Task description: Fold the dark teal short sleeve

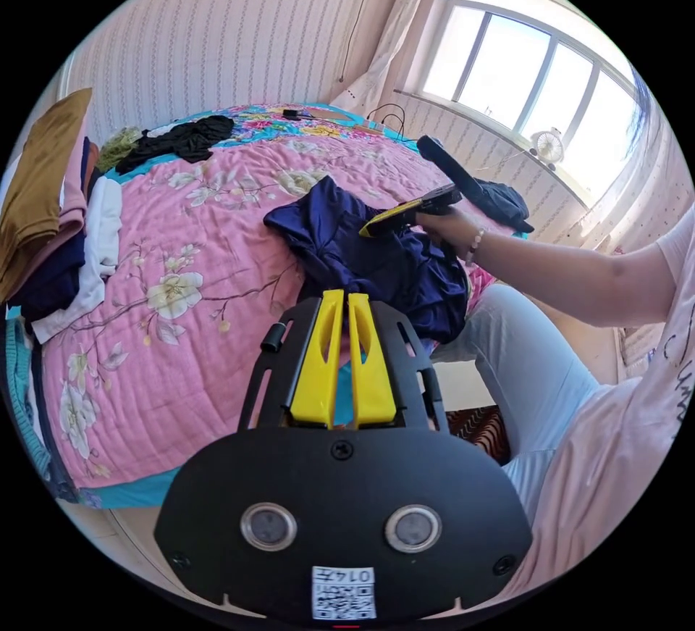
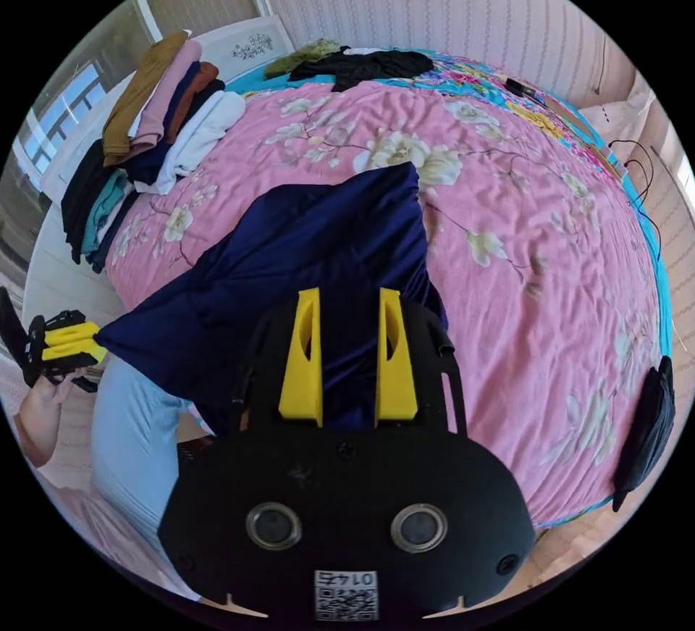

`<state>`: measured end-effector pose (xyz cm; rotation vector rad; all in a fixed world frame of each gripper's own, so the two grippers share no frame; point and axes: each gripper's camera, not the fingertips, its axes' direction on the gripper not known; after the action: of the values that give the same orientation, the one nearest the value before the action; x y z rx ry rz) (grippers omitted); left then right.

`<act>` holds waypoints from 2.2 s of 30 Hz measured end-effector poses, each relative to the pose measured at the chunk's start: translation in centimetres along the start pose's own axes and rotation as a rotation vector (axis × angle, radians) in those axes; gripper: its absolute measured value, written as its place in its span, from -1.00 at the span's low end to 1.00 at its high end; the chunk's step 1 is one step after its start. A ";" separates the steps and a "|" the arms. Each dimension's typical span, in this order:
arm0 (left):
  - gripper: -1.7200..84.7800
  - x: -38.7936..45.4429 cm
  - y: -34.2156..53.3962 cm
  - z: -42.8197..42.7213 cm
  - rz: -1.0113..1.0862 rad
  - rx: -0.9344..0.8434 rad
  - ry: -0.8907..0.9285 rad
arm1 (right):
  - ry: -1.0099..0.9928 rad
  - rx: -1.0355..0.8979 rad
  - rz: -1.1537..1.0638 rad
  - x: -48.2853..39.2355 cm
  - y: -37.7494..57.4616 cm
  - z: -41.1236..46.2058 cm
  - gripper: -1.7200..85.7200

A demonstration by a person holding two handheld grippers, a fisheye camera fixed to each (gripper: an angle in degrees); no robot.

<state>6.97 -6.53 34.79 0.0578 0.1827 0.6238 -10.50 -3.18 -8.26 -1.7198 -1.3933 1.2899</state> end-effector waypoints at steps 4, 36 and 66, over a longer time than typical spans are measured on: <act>-0.98 -0.1 -1.2 0.5 -0.034 -0.003 0.004 | -0.117 0.045 -0.005 2.1 1.9 -4.3 -0.94; -0.93 7.7 -18.5 13.1 0.328 -0.273 -0.025 | 0.080 0.374 0.487 10.8 29.7 -37.5 -0.95; -0.98 4.0 -10.2 -39.8 0.109 0.628 -0.203 | 0.141 1.022 -0.113 -13.5 26.2 -68.4 -0.95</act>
<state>8.55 -12.47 -6.03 0.7387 0.1737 0.6451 62.79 -14.43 -1.31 -0.9718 -0.5339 1.4112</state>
